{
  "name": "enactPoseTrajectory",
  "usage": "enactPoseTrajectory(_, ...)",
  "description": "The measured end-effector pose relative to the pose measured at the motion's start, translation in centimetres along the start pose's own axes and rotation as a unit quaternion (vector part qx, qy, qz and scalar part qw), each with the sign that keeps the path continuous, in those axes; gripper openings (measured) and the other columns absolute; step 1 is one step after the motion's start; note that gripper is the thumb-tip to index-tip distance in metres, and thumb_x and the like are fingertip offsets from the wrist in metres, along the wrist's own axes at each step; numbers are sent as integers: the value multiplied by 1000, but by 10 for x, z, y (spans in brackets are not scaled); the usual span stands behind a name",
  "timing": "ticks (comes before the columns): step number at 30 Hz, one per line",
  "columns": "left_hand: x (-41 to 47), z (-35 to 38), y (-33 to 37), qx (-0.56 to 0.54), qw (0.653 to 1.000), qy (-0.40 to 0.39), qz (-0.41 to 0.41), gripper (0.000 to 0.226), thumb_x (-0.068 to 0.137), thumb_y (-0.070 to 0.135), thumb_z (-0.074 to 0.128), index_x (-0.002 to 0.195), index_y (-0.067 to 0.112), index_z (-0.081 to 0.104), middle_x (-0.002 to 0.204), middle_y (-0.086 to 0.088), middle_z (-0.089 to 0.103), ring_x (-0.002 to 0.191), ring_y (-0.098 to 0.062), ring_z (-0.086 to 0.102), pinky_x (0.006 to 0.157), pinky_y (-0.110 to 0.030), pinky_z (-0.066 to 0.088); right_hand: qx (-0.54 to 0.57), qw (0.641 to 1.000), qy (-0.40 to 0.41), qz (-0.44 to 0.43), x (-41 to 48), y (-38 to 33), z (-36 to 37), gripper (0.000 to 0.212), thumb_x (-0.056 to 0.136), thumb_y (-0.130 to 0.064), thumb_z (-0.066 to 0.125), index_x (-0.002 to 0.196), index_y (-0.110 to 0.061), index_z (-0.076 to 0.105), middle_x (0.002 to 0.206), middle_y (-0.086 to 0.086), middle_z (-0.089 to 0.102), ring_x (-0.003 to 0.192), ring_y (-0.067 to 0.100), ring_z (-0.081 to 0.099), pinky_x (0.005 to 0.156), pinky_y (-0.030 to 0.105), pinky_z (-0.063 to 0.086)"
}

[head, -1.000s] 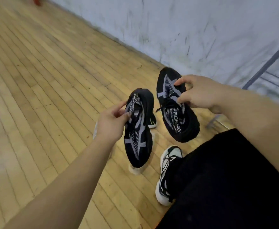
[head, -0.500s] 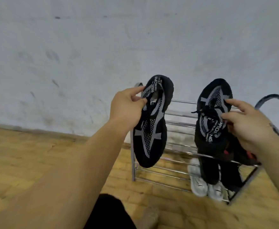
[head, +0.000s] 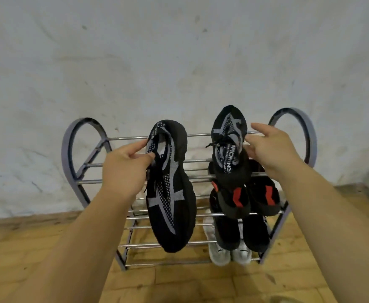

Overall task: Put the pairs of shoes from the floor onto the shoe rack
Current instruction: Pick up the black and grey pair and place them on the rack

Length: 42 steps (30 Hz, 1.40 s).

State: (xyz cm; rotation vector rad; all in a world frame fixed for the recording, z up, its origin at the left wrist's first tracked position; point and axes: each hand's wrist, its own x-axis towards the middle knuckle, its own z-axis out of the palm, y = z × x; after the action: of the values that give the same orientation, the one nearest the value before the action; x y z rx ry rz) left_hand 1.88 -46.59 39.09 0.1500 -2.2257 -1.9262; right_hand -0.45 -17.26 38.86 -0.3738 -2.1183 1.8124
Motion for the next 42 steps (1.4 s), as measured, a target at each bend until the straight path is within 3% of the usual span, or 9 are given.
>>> enactPoseTrajectory(4,5,10,-8,-6,1000,-12,-9,37,92,3,70,100,38,76,87,-5,81,82,-26,78,89,-49,62,-78,997,15,-16,3,1,6,44,94,-40,61,137,-31,62,131,1,66,119,20,63,107,47,49)
enactPoseTrajectory(13,-22,8,12,58,991,-80,92,40,93,8,72,103,47,74,82,11,80,80,-16,77,82,-37,64,-143,986,-15,-83,-46,-18,-12,32,94,-41,68,125,-36,66,124,-17,62,115,10,60,90,28,45)
enactPoseTrajectory(16,-40,5,20,94,978,-129,131,40,93,9,74,101,47,75,80,21,77,76,3,74,68,-12,57,-28,990,-132,-51,-70,-33,-12,35,95,-39,68,129,-37,63,127,-12,64,116,13,65,101,39,53)
enactPoseTrajectory(22,-64,3,22,107,970,-157,149,32,86,8,81,95,39,79,85,14,79,79,-3,75,73,-14,58,17,948,-315,-38,-112,-39,-13,42,101,-10,61,138,-29,58,126,1,72,113,22,72,95,42,59)
enactPoseTrajectory(28,-76,-4,23,92,968,-184,145,31,89,19,79,113,36,70,90,11,79,80,-3,73,78,-25,56,32,959,-278,-33,-128,-43,-19,39,99,-6,62,135,-23,62,120,6,75,106,27,75,87,45,61)
enactPoseTrajectory(33,-79,-23,20,234,921,-284,128,90,78,57,82,152,56,32,141,22,49,127,-4,52,110,-35,44,104,982,-155,18,-129,-48,-26,27,100,-9,64,125,-17,67,114,13,76,98,27,77,78,42,65)
enactPoseTrajectory(37,-81,-32,11,331,881,-279,190,106,70,56,89,156,50,27,142,22,43,129,-4,47,111,-31,43,159,977,-132,62,-134,-51,-29,10,101,-11,62,107,-16,67,99,9,73,80,20,75,62,32,63)
enactPoseTrajectory(39,-80,-37,11,308,893,-262,197,105,67,52,92,153,50,32,141,22,47,125,-4,51,108,-29,46,138,975,-162,56,-135,-50,-32,13,99,-13,65,111,-16,63,110,11,70,88,20,74,71,35,63)
enactPoseTrajectory(42,-79,-45,17,282,898,-277,190,103,65,47,95,150,56,36,141,22,51,124,-4,54,103,-29,51,-42,976,-214,-24,-134,-50,-48,51,85,-21,82,125,-32,52,141,0,53,122,15,58,89,29,53)
